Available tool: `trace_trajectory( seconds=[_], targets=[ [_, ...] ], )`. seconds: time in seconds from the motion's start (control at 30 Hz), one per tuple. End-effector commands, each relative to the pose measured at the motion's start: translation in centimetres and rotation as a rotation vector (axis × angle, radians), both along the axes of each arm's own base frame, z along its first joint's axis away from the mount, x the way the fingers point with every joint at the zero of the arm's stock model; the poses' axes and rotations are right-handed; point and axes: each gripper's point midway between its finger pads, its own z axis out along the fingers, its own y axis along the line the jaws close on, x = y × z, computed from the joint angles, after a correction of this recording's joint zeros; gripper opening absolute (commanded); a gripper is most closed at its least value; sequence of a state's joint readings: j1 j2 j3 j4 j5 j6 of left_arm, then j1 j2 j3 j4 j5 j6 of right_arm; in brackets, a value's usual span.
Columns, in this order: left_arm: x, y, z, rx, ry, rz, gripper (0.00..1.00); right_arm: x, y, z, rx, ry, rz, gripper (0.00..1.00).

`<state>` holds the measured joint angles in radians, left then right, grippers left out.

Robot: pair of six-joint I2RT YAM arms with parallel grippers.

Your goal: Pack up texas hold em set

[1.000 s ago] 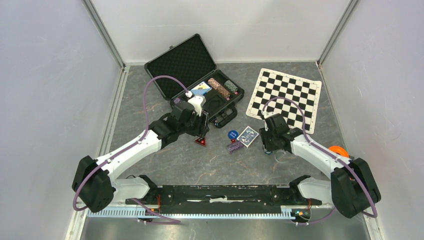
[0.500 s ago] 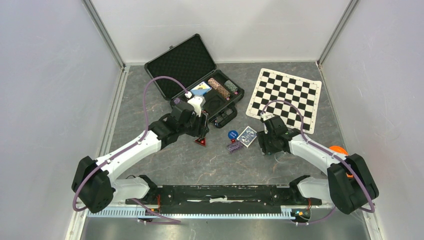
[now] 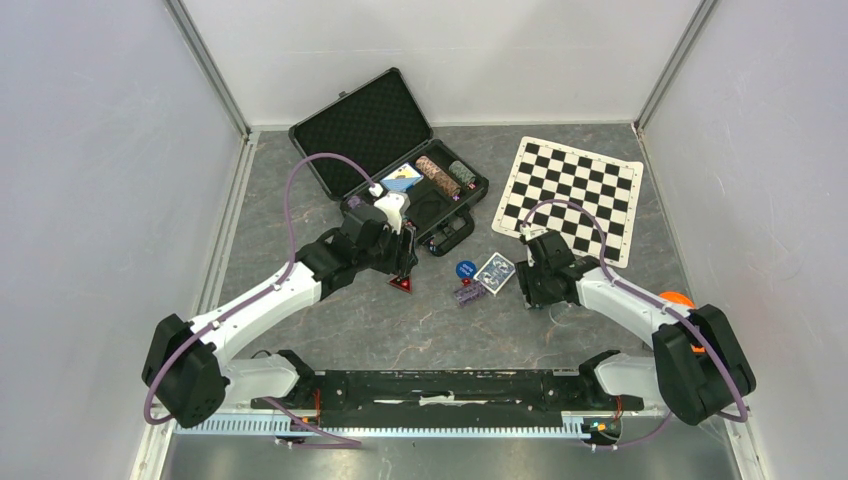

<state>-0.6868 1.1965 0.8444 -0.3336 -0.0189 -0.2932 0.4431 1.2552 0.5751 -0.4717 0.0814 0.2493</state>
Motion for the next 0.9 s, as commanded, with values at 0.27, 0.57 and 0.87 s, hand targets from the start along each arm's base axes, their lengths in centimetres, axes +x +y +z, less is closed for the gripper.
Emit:
trace_trajectory(
  seconds=[0.27,0.57,0.87],
  targets=[
    [0.3,-0.7,2.1,-0.078,-0.038,0.011,0.66,-0.8,0.0,-0.6,-0.002,0.036,0.015,0.39],
    [0.3,-0.9,2.3,-0.104,-0.034,0.027,0.69,0.9,1.8,2.4,0.094,-0.056,0.046,0.33],
    [0.9,-1.1,2.3,-0.262,0.011,0.156,1.00,1.5,2.8,4.3,0.158,-0.126,0.074,0.33]
  ],
)
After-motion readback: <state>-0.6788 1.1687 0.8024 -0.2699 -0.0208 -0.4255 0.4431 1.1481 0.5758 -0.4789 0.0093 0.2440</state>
